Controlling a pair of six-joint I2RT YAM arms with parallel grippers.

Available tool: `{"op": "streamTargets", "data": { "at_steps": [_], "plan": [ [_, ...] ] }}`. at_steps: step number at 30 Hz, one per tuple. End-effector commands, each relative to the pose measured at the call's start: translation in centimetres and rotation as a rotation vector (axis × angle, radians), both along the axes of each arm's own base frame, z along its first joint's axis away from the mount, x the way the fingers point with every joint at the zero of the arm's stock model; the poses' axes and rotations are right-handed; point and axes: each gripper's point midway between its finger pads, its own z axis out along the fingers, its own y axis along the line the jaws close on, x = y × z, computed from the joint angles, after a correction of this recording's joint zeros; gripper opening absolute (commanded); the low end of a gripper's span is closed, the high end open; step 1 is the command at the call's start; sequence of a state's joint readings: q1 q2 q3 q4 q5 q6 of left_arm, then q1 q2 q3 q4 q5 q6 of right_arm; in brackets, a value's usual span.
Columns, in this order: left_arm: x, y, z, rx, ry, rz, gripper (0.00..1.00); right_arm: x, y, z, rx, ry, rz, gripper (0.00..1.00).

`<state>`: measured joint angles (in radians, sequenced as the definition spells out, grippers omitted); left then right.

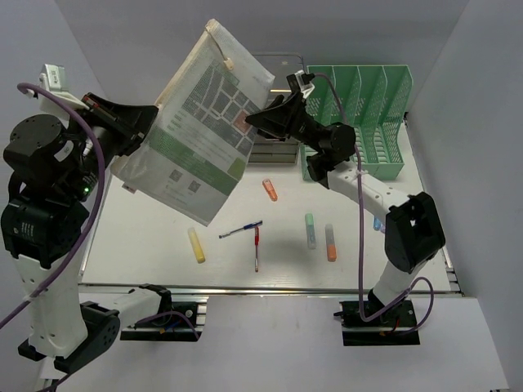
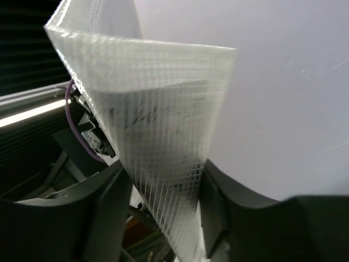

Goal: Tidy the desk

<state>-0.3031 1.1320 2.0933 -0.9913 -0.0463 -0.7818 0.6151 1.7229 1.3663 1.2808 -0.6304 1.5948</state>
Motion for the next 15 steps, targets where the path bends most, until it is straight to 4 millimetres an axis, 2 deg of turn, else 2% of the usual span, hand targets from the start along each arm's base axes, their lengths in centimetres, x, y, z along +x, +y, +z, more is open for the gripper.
{"op": "streamTargets", "data": {
  "at_steps": [1, 5, 6, 8, 9, 11, 15],
  "plan": [
    [1.2, 0.6, -0.5, 0.02, 0.005, 0.048, 0.0, -10.3, -7.0, 5.3, 0.366, -0.576, -0.012, 0.51],
    [1.7, 0.6, -1.2, 0.037, 0.023, 0.053, 0.0, -10.7, -7.1, 5.2, 0.352, -0.616, -0.028, 0.41],
    [1.8, 0.6, -1.3, 0.042, 0.024, 0.053, 0.0, -10.8, -7.2, 5.3, 0.351, -0.629, -0.035, 0.33],
    [1.9, 0.6, -1.7, 0.051, 0.034, 0.054, 0.0, -11.2, -7.4, 5.3, 0.348, -0.647, -0.037, 0.23],
    [1.9, 0.7, -1.9, 0.056, 0.04, 0.058, 0.0, -11.0, -7.5, 5.2, 0.343, -0.657, -0.047, 0.1],
    [2.1, 0.9, -2.1, 0.067, 0.044, 0.07, 0.0, -11.2, -7.6, 5.1, 0.334, -0.675, -0.054, 0.0],
    [2.0, 2.1, -2.5, 0.082, 0.053, 0.133, 0.0, -10.4, -7.6, 4.6, 0.256, -0.723, -0.115, 0.0]
  ]
}}
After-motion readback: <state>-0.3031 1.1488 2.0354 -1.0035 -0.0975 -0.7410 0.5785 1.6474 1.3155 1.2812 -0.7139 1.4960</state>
